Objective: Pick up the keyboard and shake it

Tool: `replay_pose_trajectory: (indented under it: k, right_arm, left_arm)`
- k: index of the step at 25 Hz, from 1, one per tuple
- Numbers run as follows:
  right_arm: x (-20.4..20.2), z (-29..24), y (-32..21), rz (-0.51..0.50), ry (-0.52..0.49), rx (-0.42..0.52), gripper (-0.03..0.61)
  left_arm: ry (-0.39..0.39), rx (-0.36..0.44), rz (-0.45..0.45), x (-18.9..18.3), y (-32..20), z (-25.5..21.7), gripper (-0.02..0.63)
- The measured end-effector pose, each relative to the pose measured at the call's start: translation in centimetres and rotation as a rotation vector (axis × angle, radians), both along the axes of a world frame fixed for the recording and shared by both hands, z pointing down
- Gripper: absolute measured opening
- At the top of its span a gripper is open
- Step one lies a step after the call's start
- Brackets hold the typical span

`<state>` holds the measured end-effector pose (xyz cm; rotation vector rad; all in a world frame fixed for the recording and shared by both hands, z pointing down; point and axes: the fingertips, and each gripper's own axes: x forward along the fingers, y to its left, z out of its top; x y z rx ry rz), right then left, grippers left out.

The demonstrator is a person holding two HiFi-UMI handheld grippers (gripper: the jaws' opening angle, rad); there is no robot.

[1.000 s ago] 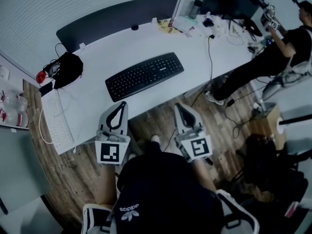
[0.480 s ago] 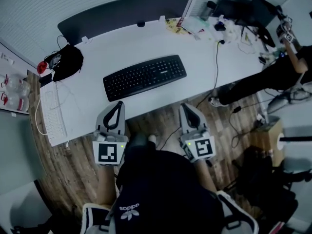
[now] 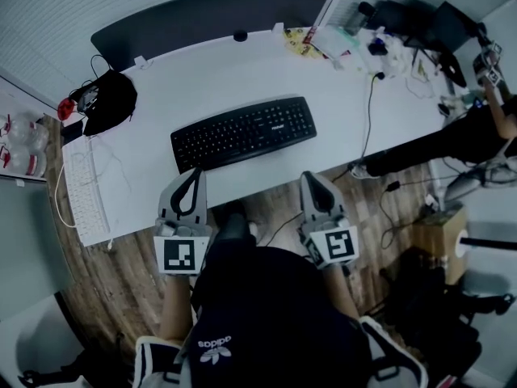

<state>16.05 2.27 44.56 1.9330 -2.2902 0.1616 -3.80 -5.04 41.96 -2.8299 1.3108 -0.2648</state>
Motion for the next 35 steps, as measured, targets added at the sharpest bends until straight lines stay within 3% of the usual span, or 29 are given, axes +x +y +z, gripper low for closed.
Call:
replay_pose_trajectory:
  k: [15,24,31,35]
  right_arm:
    - [1.2,0.4,-11.5,-0.021,0.047,-0.066,0.005]
    - [4.2,2.4,-14.1,-0.022,0.023,-0.129,0.005]
    - [7.2,3.8,-15.7,-0.057,0.03,-0.171,0.005]
    - [8.7,4.2,-17.0,-0.108,0.035,-0.192,0.005]
  left_arm:
    - [0.021,-0.073,-0.069,-2.2,-9.4,2.2,0.005]
    - [0.011,-0.198,-0.208,-5.8,-9.6,6.0,0.005]
    - [-0.048,-0.286,-0.31,-7.0,-9.1,8.8,0.005]
    - [-0.045,-0.289,-0.374,-6.7,-8.8,9.4,0.006]
